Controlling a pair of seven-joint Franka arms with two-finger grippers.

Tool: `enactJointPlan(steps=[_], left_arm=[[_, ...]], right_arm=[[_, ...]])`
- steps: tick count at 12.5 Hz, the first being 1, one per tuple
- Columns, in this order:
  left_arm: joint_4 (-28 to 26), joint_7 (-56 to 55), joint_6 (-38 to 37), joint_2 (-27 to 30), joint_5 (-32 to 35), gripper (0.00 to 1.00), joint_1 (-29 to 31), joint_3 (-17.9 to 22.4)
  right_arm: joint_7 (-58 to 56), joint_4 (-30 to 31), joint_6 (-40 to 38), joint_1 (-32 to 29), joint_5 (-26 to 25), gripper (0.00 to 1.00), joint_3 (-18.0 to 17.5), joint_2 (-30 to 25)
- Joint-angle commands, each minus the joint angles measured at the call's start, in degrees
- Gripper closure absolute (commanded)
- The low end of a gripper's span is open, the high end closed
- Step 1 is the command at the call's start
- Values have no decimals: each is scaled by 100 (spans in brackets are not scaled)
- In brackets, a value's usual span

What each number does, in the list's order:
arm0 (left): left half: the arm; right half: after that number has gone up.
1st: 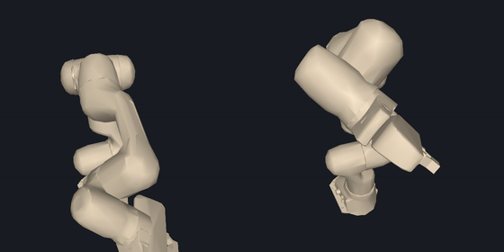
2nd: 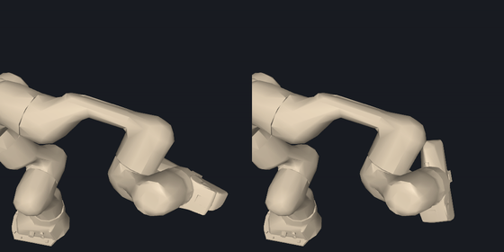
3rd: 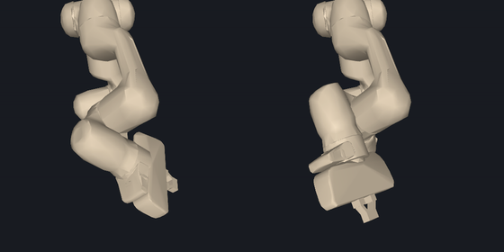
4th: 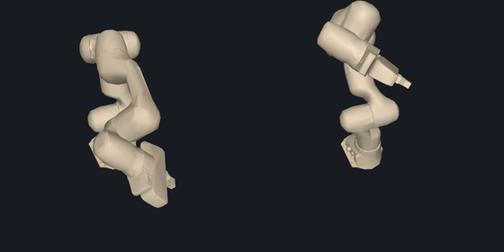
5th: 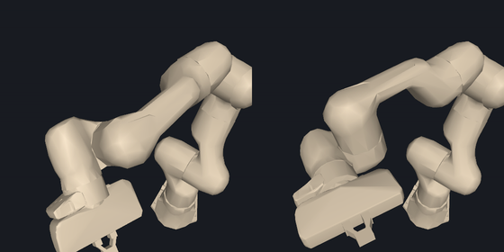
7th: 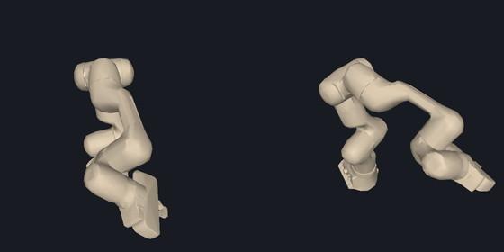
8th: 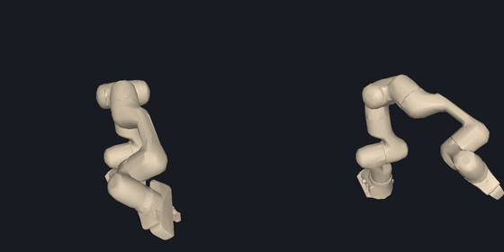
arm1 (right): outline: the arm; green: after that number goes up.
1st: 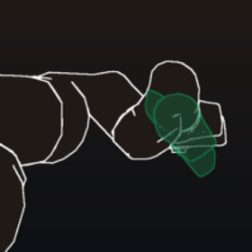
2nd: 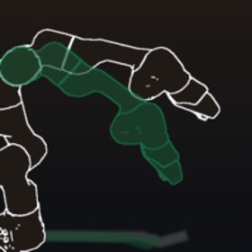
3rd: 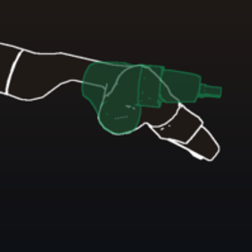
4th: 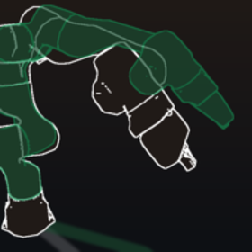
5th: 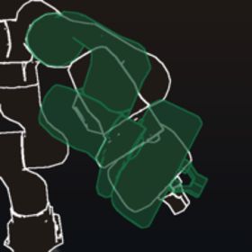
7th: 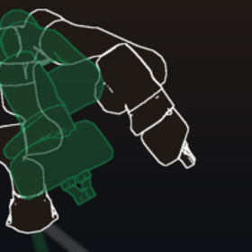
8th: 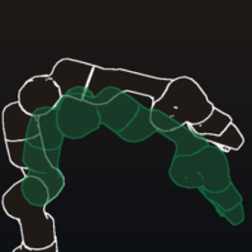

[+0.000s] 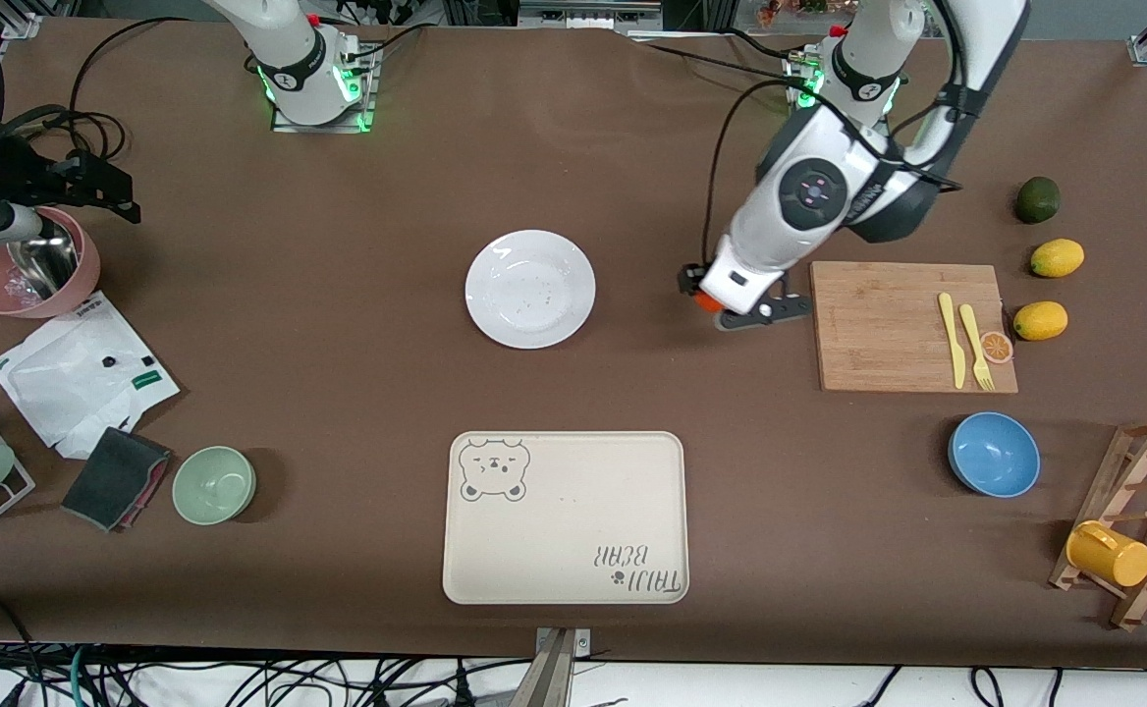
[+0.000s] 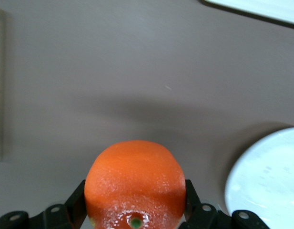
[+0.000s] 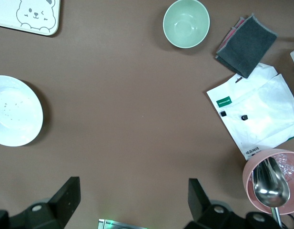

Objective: Place orange and plate with both arms
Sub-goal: 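Carry the orange with the left gripper over the white plate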

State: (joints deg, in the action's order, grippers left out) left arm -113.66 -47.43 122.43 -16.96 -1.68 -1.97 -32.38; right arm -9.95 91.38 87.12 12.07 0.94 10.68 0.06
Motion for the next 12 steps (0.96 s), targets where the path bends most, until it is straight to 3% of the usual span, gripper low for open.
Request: enactJointPlan(steps=[1,4,7,9,12], left_arm=[[782,-1167,60,-692,-122,61,-644,3],[1276,-2584,105,-1203,-43,61,-1418,30],[1583,-3139,428,-1704,-43,60,-1867,56],[1601,-3614,1148,-1968,-34,60,-2157,196],[1601,-3660,1536,-2214,-43,60,-2789,669]], right_arm=[[-77,108,77,-12,65,0,-5,-85],[-95,134,50,-12,65,0,13,-85],[-95,169,59,-21,65,0,13,-85],[-95,178,76,-12,65,0,13,-85],[-95,178,77,-12,65,0,13,-76]])
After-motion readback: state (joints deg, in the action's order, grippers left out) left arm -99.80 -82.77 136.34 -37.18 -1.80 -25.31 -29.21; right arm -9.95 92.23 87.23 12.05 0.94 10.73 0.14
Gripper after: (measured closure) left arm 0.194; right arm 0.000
